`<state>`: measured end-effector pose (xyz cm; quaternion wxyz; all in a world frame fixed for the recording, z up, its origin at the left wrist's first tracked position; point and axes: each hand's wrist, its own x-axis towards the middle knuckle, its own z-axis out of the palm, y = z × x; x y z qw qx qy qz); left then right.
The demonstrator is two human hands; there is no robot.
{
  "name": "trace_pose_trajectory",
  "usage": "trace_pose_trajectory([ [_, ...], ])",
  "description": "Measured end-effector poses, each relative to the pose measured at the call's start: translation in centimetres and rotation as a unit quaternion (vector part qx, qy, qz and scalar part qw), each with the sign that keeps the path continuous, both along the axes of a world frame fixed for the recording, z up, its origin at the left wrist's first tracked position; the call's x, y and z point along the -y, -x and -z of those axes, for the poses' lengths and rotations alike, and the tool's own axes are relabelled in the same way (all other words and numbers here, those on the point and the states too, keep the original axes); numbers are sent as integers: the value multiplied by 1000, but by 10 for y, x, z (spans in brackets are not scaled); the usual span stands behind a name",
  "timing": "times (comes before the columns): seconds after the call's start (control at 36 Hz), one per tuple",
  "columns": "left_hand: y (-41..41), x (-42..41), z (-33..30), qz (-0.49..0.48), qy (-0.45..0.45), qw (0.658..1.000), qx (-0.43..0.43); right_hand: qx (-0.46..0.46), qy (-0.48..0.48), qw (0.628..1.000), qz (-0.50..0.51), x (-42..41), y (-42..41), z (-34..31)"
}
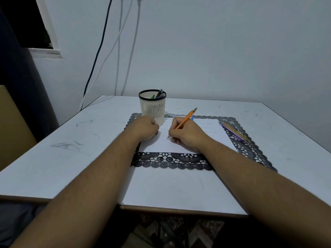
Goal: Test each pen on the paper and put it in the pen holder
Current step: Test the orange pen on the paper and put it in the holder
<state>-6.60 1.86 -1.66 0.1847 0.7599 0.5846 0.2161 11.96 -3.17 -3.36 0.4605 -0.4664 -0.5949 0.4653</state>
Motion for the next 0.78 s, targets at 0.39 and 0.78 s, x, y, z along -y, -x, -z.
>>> trace_pose_trajectory([
  [0.39,0,0,1,-1,0,1000,-2,37,6,999,23,1,0,-1],
  [0.78,-1,0,2,1,-2,1000,-1,39,1,999,20,3,0,-1],
])
